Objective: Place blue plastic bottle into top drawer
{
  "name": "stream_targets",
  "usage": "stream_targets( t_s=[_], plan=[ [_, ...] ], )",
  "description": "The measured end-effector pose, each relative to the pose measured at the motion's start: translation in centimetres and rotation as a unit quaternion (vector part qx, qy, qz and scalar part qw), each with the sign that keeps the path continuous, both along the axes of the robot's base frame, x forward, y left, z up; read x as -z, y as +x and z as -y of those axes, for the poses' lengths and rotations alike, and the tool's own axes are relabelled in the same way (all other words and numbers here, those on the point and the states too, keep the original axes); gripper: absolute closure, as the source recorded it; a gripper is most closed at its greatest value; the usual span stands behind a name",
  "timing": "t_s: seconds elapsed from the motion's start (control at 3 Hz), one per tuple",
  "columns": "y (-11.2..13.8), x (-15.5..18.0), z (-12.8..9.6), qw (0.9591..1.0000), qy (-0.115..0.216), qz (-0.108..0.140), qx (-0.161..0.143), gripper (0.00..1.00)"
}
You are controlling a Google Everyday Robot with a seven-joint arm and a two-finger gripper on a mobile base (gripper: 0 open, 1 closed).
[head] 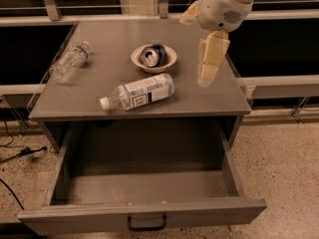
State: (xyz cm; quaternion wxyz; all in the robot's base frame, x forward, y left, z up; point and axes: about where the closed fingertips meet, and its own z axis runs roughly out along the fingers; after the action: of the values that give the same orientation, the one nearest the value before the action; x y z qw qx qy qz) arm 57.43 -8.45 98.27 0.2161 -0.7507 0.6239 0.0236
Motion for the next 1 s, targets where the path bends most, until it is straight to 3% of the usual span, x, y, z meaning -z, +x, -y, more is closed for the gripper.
stream_targets(
  t_s=[0.33,0.67,1.0],
  plan=[
    [1.2,1.0,-1.0,0.9996,0.012,-0.008,-0.022,0.16],
    [2.6,2.0,-2.8,0.9983,0.025,-0.017,-0.049,0.20],
    [3.7,2.7,-4.7,0.9966,0.034,-0.023,-0.072,0.17]
  ],
)
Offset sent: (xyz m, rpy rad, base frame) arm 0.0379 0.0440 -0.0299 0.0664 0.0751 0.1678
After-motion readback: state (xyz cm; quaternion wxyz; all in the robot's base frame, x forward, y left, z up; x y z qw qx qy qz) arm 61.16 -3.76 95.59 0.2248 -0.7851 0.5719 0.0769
